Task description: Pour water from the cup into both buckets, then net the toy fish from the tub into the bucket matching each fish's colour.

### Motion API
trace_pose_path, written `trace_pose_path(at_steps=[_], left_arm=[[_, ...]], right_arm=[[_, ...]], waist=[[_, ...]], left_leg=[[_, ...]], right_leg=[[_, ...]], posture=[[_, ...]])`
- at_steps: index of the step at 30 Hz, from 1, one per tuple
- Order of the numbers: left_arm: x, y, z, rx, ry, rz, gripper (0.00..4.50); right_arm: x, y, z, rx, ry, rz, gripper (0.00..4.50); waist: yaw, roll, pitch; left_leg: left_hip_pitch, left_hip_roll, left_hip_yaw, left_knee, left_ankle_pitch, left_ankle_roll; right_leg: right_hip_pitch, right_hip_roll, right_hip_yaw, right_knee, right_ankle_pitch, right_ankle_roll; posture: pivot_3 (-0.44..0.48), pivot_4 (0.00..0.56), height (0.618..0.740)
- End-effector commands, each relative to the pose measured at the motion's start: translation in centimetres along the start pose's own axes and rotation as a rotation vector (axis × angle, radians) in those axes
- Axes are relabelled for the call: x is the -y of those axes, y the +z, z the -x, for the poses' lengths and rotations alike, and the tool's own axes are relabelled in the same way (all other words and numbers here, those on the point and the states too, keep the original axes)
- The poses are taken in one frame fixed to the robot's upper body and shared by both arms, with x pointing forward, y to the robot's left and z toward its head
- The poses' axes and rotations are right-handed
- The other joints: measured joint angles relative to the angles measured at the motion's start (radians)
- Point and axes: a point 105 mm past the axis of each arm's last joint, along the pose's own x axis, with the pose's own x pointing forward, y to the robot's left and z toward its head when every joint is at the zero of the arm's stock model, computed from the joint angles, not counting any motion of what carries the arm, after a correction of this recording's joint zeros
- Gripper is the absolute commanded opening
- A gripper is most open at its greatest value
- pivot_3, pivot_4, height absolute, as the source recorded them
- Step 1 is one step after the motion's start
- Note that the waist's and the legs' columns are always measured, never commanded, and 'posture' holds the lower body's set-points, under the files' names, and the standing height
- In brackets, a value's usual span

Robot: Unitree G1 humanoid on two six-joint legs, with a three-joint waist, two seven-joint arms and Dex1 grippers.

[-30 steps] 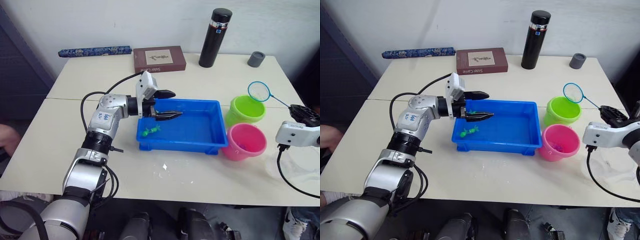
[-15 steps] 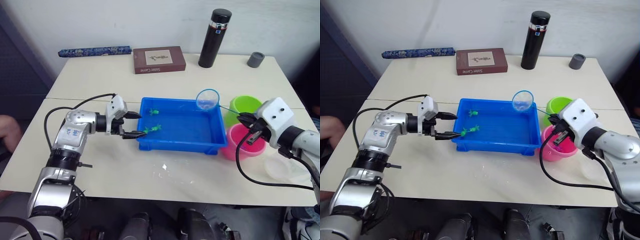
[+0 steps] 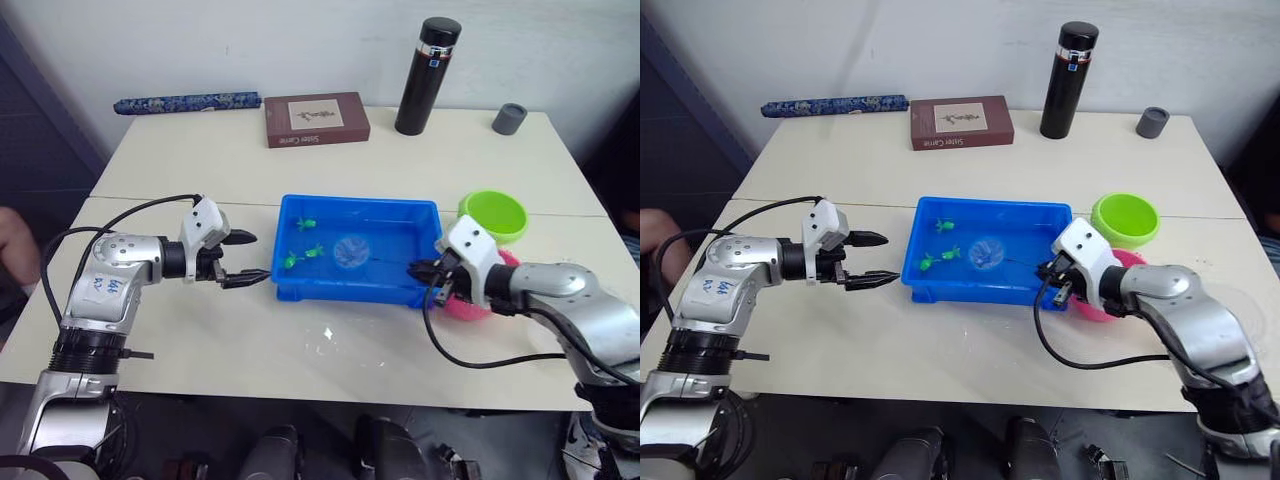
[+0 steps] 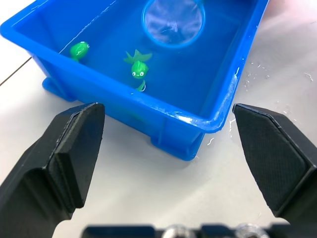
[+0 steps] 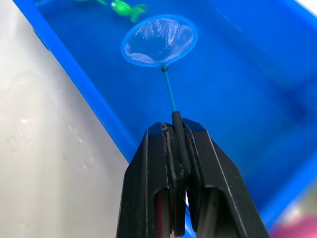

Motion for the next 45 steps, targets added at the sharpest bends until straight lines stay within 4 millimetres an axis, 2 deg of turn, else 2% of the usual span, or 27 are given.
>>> trace_pose_path(at_steps=[1,6,11,18,24,29,34,45], left_arm=[[-0.2,1.1,0.9,0.03,0.035,-0.03,4.45],[-0.1,1.3,1.1,0.036,0.045,-0.032,4.45],[0.0,1.4,1.0,0.041,0.053,-0.035,4.45],[-0.3,1.4,0.7,0.049,0.062,-0.034,4.45],[-0.8,1.8,0.2,0.069,0.063,-0.033,4.45],[-1.5,1.8,0.1,0.064,0.067,-0.037,4.45],[-2.0,1.4,0.4,0.039,0.059,-0.04,4.45],[-2.1,1.0,1.1,0.02,0.054,-0.031,4.45]], right_arm=[[0.5,0.3,-0.7,-0.01,-0.014,0.05,0.0],[0.1,0.5,-2.1,0.002,0.008,0.043,0.0],[-0.4,1.7,-3.3,0.049,0.031,0.026,0.0],[-0.9,3.1,-3.3,0.116,0.068,-0.067,0.0],[-1.3,3.7,-2.6,0.167,0.087,-0.15,0.0],[-0.5,2.6,-2.2,0.093,0.02,-0.065,0.0],[0.4,1.8,-2.7,0.051,-0.033,0.003,0.0],[0.6,2.5,-4.5,0.071,-0.027,0.039,0.0]], waist=[[-0.001,0.0,0.0],[-0.002,0.0,0.0],[-0.003,0.0,0.0],[-0.001,0.0,0.0],[-0.002,0.0,0.0],[-0.002,0.0,0.0],[-0.003,0.0,0.0],[-0.007,0.0,0.0]], left_leg=[[0.0,0.0,0.0,0.0,0.0,0.0],[0.0,0.0,0.0,0.0,0.0,0.0],[0.0,0.0,0.0,0.0,0.0,0.0],[0.0,0.0,0.0,0.0,0.0,0.0],[0.0,0.0,0.0,0.0,0.0,0.0],[0.0,0.0,0.0,0.0,0.0,0.0],[0.0,-0.001,0.001,0.0,0.0,0.0],[0.0,0.0,0.001,-0.001,0.0,0.0]], right_leg=[[0.0,0.0,0.0,0.0,0.0,0.0],[0.0,0.0,0.0,0.0,0.0,0.0],[-0.001,0.0,-0.001,0.0,0.0,0.0],[-0.001,0.0,-0.001,0.0,0.0,0.0],[-0.001,0.0,-0.001,0.001,0.0,0.0],[-0.001,0.001,-0.001,0.001,0.0,0.0],[-0.001,0.0,-0.001,0.001,0.0,0.0],[-0.001,0.0,-0.001,0.001,0.0,0.0]], posture=[[0.0,0.15,0.74],[0.0,0.15,0.74],[0.0,0.15,0.74],[0.0,0.15,0.74],[0.0,0.15,0.74],[0.0,0.15,0.74],[0.0,0.15,0.74],[0.0,0.15,0.74]])
